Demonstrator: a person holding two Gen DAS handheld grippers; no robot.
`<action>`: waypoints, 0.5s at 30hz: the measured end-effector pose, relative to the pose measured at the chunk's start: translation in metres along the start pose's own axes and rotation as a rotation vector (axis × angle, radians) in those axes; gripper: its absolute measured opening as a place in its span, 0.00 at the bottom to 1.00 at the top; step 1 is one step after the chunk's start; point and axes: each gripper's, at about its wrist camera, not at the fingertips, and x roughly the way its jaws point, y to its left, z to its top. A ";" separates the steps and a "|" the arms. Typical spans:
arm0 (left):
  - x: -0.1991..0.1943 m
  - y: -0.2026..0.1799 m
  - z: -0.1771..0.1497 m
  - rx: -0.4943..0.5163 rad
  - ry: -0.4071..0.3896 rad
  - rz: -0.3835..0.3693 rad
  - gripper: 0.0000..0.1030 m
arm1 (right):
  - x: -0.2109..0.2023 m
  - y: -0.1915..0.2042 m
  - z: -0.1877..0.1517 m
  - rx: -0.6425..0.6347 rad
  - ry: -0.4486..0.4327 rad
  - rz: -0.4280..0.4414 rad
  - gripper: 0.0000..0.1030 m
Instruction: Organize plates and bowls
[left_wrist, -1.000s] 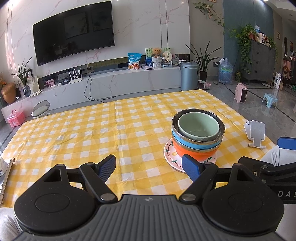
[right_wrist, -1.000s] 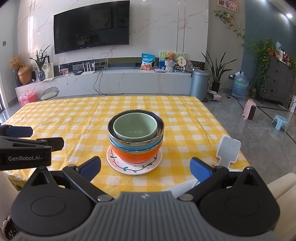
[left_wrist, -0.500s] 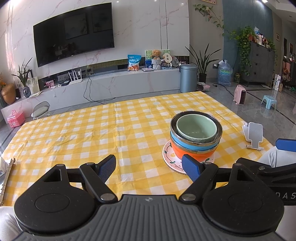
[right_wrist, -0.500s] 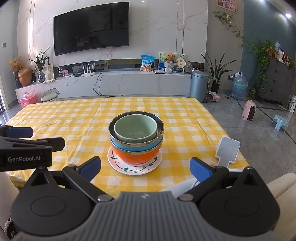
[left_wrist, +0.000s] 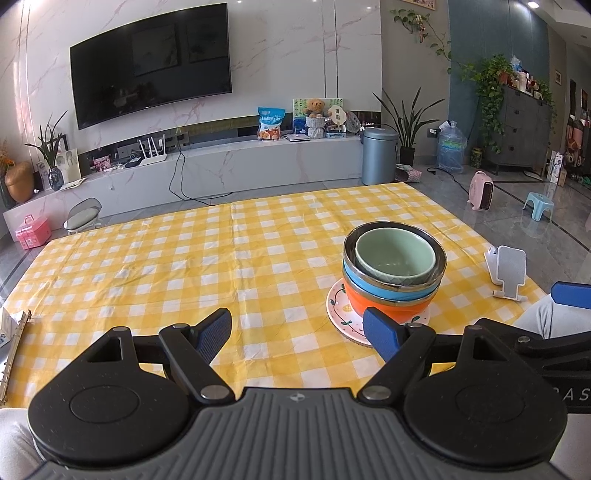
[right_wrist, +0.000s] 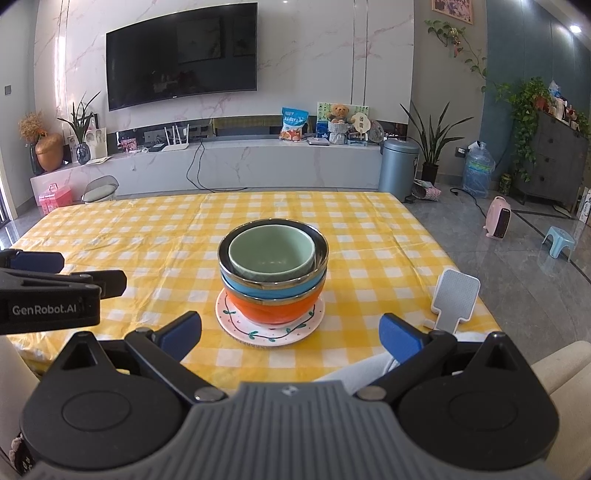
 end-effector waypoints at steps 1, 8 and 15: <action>0.000 0.000 0.000 -0.001 0.001 0.001 0.92 | 0.000 0.000 0.000 0.000 -0.001 0.000 0.97; -0.003 0.000 0.001 0.003 -0.006 0.001 0.92 | -0.002 -0.001 -0.002 0.003 -0.001 0.003 0.97; -0.003 0.000 0.001 -0.003 -0.008 0.003 0.92 | -0.003 -0.001 -0.002 0.007 0.000 0.003 0.97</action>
